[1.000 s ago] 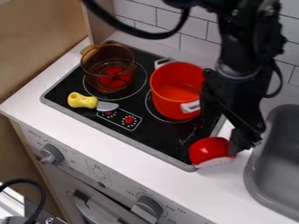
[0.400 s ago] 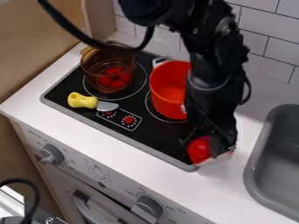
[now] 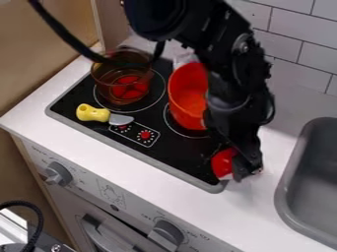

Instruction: Put the red object inside the pot

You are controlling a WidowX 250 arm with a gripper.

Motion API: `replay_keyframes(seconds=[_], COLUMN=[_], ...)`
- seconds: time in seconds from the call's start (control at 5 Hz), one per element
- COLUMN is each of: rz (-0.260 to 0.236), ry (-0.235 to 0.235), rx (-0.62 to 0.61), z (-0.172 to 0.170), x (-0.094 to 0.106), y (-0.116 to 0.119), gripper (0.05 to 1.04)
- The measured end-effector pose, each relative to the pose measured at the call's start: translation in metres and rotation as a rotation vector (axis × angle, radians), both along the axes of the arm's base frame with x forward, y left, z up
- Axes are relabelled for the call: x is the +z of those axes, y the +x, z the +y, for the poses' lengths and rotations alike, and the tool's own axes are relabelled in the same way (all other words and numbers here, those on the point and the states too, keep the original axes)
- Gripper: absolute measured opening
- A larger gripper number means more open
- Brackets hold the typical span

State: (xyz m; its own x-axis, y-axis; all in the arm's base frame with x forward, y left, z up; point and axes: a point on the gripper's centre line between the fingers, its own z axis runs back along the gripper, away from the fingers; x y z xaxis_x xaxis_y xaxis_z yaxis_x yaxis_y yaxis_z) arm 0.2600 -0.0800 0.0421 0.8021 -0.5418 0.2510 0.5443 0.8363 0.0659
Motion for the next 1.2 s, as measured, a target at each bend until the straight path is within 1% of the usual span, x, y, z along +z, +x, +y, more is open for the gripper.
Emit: replay_keyframes(seconds=[0.2, 0.4, 0.6, 0.8, 1.0, 1.2], rz=[-0.013, -0.014, 0.021, 0.069, 0.125, 0.188], ry=[-0.012, -0.023, -0.026, -0.028, -0.038, -0.038], rx=[-0.001, 0.018, 0.028, 0.022, 0.034, 0.036], z=[-0.001, -0.003, -0.005, -0.008, -0.009, -0.010], x=[-0.004, -0.007, -0.007, -0.001, 0.021, 0.041], y=[-0.001, -0.001, -0.006, -0.007, -0.005, -0.003], gripper=[0.999, 0.955, 0.685, 0.553, 0.553, 0.553])
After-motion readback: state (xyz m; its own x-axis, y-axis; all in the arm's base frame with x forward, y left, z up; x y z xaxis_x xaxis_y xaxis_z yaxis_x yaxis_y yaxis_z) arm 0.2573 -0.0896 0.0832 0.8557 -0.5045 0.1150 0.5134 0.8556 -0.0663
